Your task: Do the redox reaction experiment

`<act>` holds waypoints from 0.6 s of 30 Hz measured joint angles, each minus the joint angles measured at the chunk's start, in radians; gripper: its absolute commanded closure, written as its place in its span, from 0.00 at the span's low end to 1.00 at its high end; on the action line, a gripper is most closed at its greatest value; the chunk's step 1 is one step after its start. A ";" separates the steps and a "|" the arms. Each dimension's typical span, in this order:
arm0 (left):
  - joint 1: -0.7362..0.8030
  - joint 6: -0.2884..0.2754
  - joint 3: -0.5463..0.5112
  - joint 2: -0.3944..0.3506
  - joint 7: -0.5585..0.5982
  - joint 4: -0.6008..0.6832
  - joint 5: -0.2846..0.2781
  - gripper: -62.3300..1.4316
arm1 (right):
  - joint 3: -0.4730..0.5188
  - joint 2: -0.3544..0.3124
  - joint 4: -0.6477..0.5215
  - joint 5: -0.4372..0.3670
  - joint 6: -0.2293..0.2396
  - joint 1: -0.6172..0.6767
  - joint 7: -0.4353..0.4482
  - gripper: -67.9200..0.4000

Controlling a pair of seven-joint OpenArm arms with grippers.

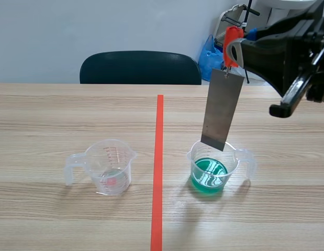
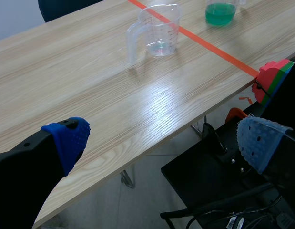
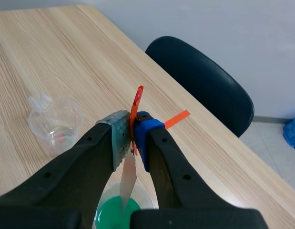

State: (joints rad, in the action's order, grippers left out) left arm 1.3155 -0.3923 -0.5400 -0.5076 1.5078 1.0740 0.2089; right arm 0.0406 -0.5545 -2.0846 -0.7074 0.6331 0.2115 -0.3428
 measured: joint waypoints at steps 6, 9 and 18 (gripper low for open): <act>0.000 0.000 0.000 0.000 0.000 -0.006 0.000 0.00 | -0.080 0.013 0.000 -0.009 -0.012 -0.084 -0.032 0.99; 0.000 0.000 0.000 0.000 0.000 -0.006 0.000 0.00 | -0.118 0.041 0.000 -0.008 -0.019 -0.111 -0.049 0.99; 0.000 0.000 0.000 -0.002 0.000 -0.006 0.000 0.00 | -0.235 0.136 0.000 -0.008 -0.063 -0.200 -0.142 0.99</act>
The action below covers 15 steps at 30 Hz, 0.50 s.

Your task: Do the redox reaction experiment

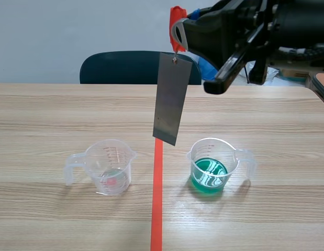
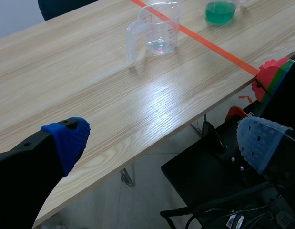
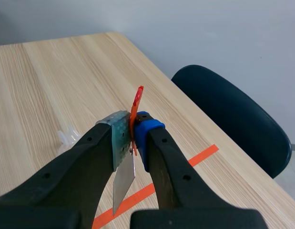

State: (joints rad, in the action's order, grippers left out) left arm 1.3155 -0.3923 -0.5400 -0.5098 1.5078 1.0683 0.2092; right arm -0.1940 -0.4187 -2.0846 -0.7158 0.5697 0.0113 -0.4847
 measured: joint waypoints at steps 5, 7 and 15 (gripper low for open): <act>0.000 0.000 0.000 0.000 0.000 0.000 0.000 0.00 | -0.067 0.062 0.000 0.000 -0.005 -0.047 -0.053 0.99; 0.000 0.000 0.000 0.000 0.000 0.000 0.000 0.00 | -0.093 0.084 0.000 0.000 -0.005 -0.060 -0.066 0.99; 0.000 0.000 0.000 0.000 0.000 0.000 0.000 0.00 | -0.178 0.148 0.002 0.006 -0.005 -0.115 -0.124 0.99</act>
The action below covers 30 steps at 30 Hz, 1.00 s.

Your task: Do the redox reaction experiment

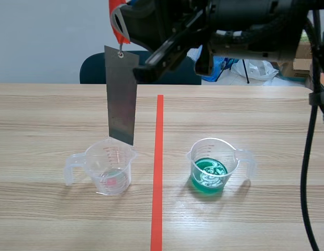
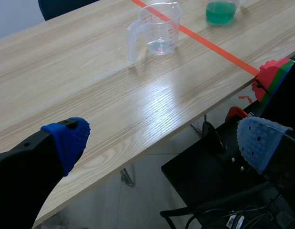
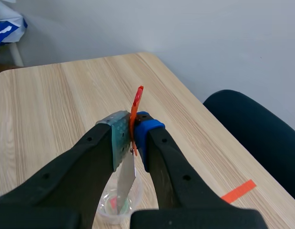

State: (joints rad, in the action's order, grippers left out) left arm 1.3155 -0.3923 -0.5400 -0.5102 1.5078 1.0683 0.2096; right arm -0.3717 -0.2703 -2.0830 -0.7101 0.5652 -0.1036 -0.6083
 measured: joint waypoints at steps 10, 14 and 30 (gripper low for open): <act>0.000 0.000 0.000 0.000 0.000 0.000 0.000 0.00 | -0.076 0.074 0.161 0.003 0.000 -0.085 0.004 0.99; 0.000 0.000 0.000 0.000 0.000 0.000 0.000 0.00 | -0.079 0.102 0.228 0.019 0.000 -0.098 0.028 0.98; 0.000 0.000 0.000 0.000 0.000 0.000 0.000 0.00 | -0.174 0.131 0.280 0.172 0.004 -0.098 0.137 0.98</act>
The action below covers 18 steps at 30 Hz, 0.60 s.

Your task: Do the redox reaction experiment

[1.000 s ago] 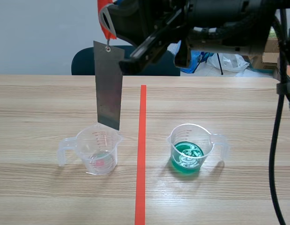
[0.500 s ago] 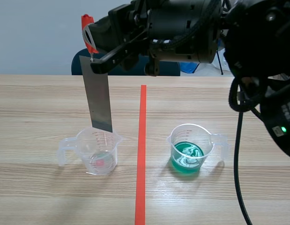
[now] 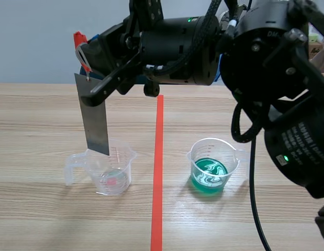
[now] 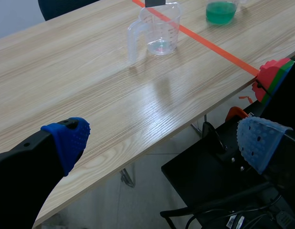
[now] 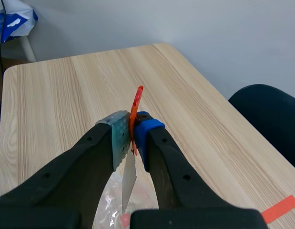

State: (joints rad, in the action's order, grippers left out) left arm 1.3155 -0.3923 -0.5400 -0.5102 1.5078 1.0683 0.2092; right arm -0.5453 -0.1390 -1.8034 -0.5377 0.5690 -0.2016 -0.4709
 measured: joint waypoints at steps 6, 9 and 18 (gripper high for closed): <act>0.000 0.000 0.000 0.000 0.000 0.000 0.000 0.00 | -0.006 0.000 0.000 0.018 0.000 0.000 0.003 0.98; 0.000 0.000 0.000 0.000 0.000 0.000 0.000 0.00 | -0.006 0.000 0.000 0.025 0.000 0.000 0.004 0.99; 0.000 0.000 0.000 0.000 0.000 0.000 0.000 0.00 | -0.006 0.000 0.000 0.025 0.000 0.000 0.007 0.98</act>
State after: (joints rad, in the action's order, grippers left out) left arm 1.3155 -0.3923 -0.5400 -0.5102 1.5078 1.0683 0.2092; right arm -0.5510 -0.1390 -1.8034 -0.5125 0.5690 -0.2016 -0.4641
